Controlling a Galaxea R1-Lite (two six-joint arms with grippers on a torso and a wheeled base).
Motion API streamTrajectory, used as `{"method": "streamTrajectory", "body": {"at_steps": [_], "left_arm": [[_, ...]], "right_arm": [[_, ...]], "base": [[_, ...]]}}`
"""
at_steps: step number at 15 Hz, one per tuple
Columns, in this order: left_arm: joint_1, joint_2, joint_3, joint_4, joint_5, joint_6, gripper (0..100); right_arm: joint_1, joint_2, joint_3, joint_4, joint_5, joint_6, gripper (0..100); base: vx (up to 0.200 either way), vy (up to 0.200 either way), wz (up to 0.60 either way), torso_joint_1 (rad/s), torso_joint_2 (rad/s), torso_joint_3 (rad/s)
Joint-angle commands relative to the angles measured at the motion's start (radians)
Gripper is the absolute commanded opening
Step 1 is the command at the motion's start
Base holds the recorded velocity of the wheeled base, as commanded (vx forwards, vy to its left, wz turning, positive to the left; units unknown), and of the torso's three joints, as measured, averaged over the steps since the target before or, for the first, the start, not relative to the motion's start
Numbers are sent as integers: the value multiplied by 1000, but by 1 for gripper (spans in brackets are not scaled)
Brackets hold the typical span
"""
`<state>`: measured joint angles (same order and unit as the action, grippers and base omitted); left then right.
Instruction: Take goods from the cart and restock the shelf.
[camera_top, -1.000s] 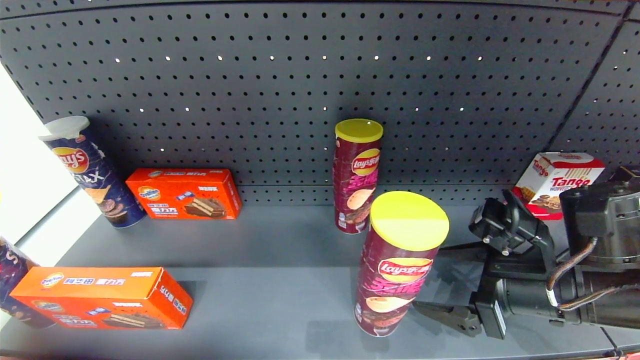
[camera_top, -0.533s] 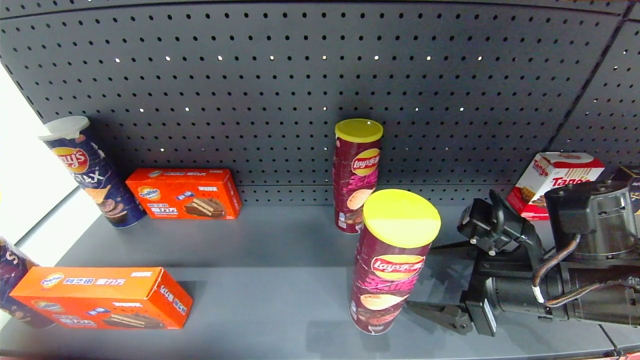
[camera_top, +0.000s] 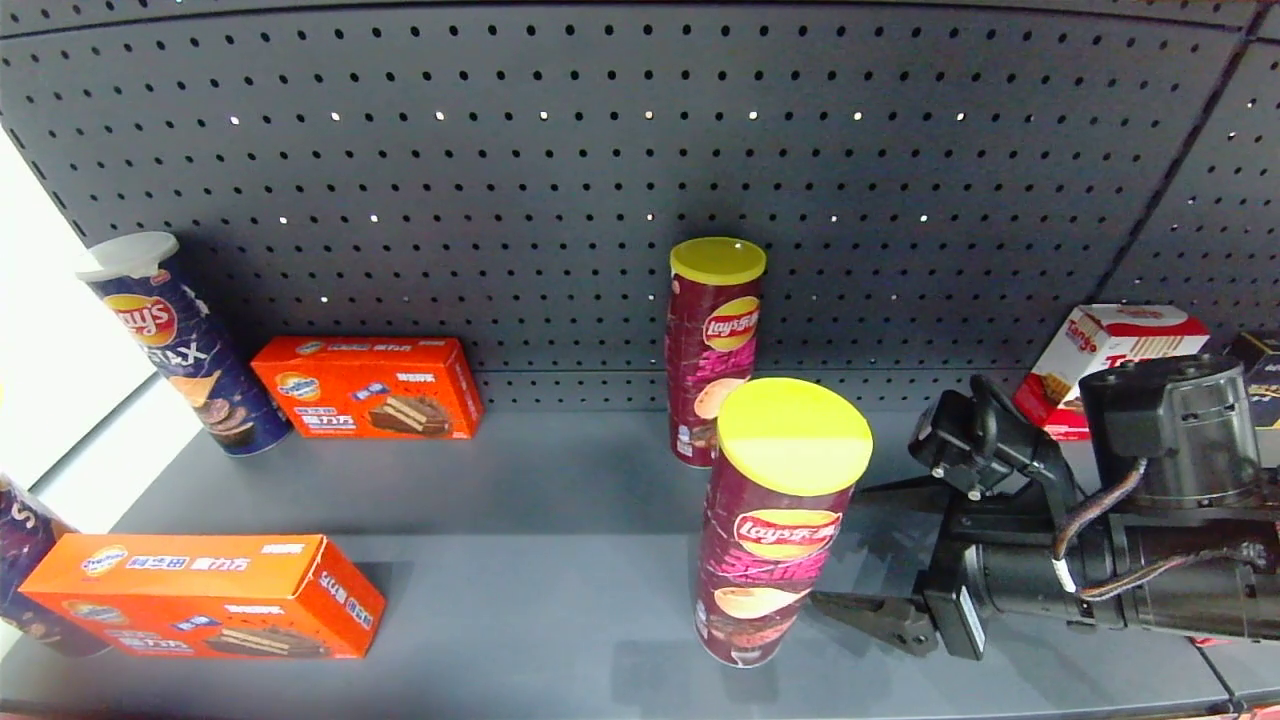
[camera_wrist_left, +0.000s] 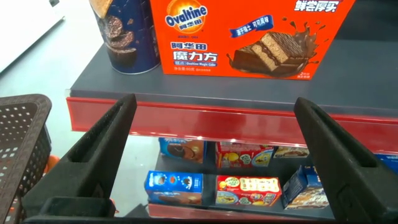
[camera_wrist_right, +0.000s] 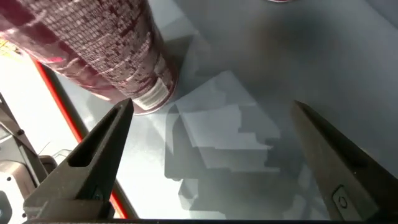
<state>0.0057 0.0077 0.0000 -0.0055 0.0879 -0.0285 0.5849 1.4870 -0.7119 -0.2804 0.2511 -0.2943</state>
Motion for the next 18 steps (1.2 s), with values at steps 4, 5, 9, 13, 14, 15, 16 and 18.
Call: {"method": "streamTrajectory", "body": {"at_steps": [4,5,9,13,14,15,16,18], "left_arm": [[0,2,0,-1,1,-1,100],[0,2,0,-1,1,-1,100],[0,2,0,-1,1,-2,100],[0,2,0,-1,1,-2,100],[0,2,0,-1,1,-1,100],[0,2,0,-1,0,-1,100],[0,2,0,-1,0,-1,100],[0,2,0,-1,1,-1,100]], "right_arm": [[18,33,-41,0,1,-2,100],[21,45,-52,0,1,-2,100],[24,41,-38,0,1,-2,100],[-2,-22,34,0,-1,0,100],[0,-27,38,0,1,0,100],[6,-25,29,0,-1,0,100],[10,-17,20,0,-1,0,100],[23,-10,3,0,-1,0,100]], "base": [[0,0,0,0,0,0],[0,0,0,0,0,0],[0,0,0,0,0,0],[0,0,0,0,0,0],[0,0,0,0,0,0],[0,0,0,0,0,0],[0,0,0,0,0,0],[0,0,0,0,0,0]]}}
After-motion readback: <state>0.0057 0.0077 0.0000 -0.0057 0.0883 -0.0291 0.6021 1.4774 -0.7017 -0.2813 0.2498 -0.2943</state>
